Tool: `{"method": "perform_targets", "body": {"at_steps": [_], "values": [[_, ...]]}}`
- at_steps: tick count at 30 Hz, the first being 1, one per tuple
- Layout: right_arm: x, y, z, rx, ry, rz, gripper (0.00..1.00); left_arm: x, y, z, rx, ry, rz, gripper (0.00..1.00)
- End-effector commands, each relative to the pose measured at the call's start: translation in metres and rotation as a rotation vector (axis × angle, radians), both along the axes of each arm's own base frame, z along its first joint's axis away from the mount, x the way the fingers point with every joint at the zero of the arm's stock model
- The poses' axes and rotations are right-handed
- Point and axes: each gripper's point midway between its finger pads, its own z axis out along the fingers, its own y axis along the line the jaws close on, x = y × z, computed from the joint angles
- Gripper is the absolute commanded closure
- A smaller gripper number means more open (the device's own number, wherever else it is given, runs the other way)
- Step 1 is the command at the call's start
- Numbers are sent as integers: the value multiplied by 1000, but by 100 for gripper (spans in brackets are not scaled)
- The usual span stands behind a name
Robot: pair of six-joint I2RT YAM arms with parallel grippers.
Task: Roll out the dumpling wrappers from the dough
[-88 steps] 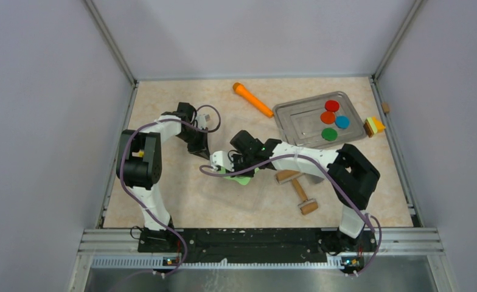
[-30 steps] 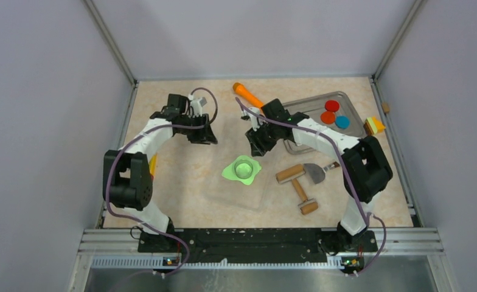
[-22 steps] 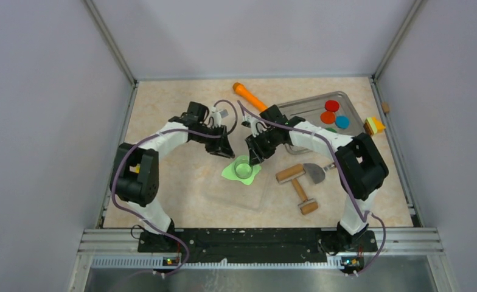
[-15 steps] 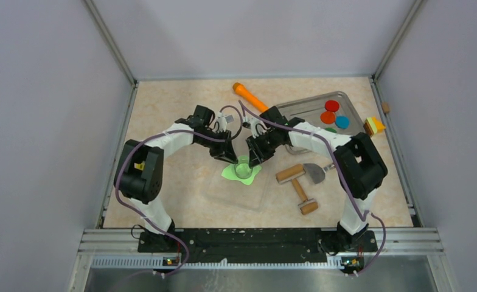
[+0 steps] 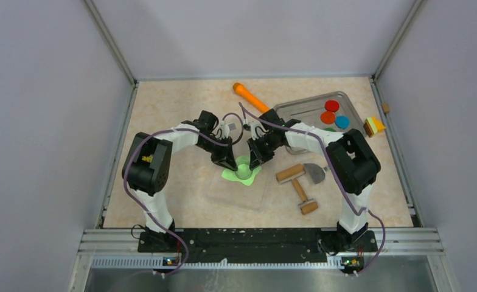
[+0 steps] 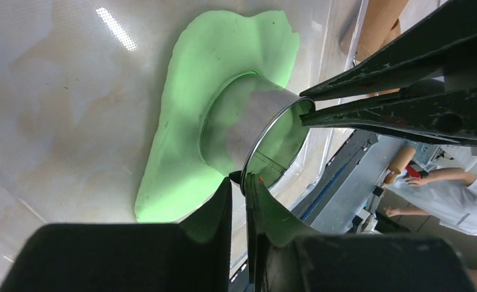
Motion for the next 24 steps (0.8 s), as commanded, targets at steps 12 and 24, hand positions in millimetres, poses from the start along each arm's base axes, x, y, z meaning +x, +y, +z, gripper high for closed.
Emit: {"method": "perform_targets", "body": {"at_steps": [12, 24], "values": [[3, -2, -34, -40, 0, -30, 100, -4, 14, -38, 121, -30, -48, 100], [-13, -28, -70, -165, -29, -17, 100, 2, 16, -47, 143, -138, -38, 100]]}}
